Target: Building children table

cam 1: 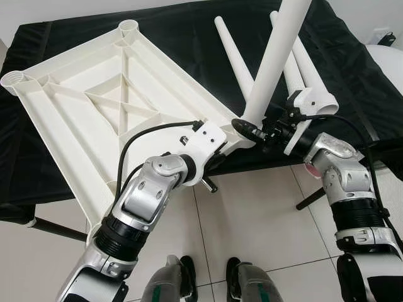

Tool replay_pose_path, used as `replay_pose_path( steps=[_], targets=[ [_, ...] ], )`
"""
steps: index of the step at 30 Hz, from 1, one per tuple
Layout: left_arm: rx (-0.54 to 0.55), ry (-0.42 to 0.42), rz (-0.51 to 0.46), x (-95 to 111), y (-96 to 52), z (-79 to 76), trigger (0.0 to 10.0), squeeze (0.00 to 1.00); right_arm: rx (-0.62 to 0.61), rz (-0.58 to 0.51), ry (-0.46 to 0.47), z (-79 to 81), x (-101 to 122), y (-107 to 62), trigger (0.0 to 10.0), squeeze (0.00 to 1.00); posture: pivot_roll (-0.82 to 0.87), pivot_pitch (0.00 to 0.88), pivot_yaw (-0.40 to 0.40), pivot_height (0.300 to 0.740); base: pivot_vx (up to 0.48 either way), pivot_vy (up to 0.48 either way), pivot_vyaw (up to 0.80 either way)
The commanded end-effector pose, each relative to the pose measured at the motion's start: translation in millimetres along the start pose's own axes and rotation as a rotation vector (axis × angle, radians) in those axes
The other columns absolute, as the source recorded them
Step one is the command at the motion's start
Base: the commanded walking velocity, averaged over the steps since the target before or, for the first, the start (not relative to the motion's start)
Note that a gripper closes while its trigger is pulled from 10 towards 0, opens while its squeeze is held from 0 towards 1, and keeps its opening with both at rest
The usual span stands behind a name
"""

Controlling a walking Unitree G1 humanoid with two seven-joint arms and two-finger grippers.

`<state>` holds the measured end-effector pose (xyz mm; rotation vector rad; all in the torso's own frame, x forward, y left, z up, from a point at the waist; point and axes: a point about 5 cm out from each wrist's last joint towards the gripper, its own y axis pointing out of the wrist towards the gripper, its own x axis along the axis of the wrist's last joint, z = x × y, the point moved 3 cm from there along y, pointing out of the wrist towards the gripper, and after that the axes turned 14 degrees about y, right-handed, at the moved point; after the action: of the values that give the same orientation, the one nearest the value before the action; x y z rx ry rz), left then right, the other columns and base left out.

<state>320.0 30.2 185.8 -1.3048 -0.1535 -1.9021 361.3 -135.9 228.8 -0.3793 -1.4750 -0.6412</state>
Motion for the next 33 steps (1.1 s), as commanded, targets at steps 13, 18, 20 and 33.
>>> replay_pose_path(
  steps=[13,18,20,33],
  targets=[
    [0.027,-0.018,0.035,-7.2,-2.9,3.4,10.0,0.0,-0.019,-0.027,0.004,-4.5,-2.0,-0.2,0.0,0.0,-0.09,0.216,0.058,0.74,0.0,0.0,0.0],
    [0.028,-0.02,0.036,-7.3,-2.9,3.5,10.0,0.0,-0.024,-0.045,0.012,-4.4,-1.3,1.0,0.0,0.0,-0.09,0.216,0.058,0.74,0.0,0.0,0.0],
    [0.029,-0.021,0.037,-7.5,-3.4,3.1,10.0,0.0,-0.043,-0.073,0.012,-3.2,1.7,1.7,0.0,0.0,-0.09,0.212,0.053,0.74,0.0,0.0,0.0],
    [0.028,-0.021,0.036,-8.0,-3.2,2.1,10.0,0.0,-0.13,-0.171,0.019,9.0,10.4,3.9,0.0,0.0,-0.09,0.205,0.047,0.74,0.0,0.0,0.0]
  ],
)
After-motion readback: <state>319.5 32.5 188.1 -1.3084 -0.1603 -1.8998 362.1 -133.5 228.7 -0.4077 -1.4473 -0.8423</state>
